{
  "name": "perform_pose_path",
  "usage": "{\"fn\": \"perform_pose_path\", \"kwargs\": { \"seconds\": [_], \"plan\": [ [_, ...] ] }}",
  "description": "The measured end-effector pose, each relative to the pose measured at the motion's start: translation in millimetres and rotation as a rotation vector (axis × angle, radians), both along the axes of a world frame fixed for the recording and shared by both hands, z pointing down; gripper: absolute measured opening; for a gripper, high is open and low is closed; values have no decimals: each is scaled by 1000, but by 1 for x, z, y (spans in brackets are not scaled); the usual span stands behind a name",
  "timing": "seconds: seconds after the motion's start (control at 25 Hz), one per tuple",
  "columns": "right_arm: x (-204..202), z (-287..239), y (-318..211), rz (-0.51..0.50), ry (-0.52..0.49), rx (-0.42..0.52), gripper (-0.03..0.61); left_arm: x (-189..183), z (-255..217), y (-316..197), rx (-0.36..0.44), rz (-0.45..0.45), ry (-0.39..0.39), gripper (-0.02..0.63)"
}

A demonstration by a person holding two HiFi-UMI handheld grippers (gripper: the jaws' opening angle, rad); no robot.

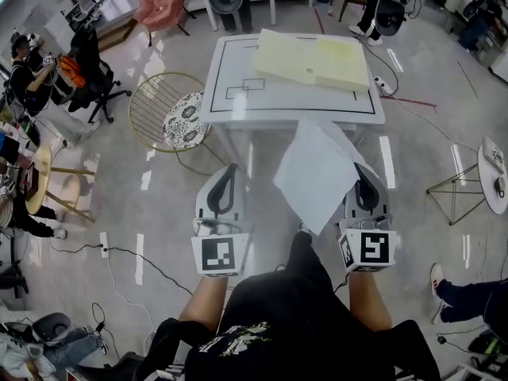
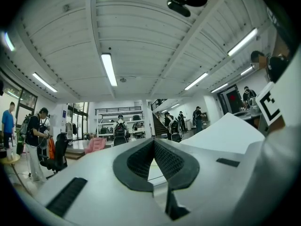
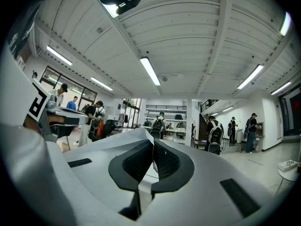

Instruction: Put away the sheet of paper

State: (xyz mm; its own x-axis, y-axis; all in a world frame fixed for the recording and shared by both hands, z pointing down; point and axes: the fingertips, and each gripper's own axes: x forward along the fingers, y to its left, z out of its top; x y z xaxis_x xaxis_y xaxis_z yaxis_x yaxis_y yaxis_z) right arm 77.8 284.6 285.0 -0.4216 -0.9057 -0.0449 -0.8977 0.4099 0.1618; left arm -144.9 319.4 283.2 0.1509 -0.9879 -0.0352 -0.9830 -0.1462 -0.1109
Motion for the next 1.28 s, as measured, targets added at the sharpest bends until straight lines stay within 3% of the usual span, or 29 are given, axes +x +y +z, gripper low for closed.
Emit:
{"fn": "perform_pose_path", "kwargs": {
  "seconds": [0.6,0.84,1.28],
  "plan": [
    [12,-9,-140,-48,4,-24,-2,22,-6,-139,-29,-13,8,2],
    [32,-15,-195,-55,2,-25,-2,47,-10,-197,-24,-3,-2,2],
    [59,-14,-259,-99,-32,-27,-2,84,-6,-261,-36,-14,-7,2]
  ]
}}
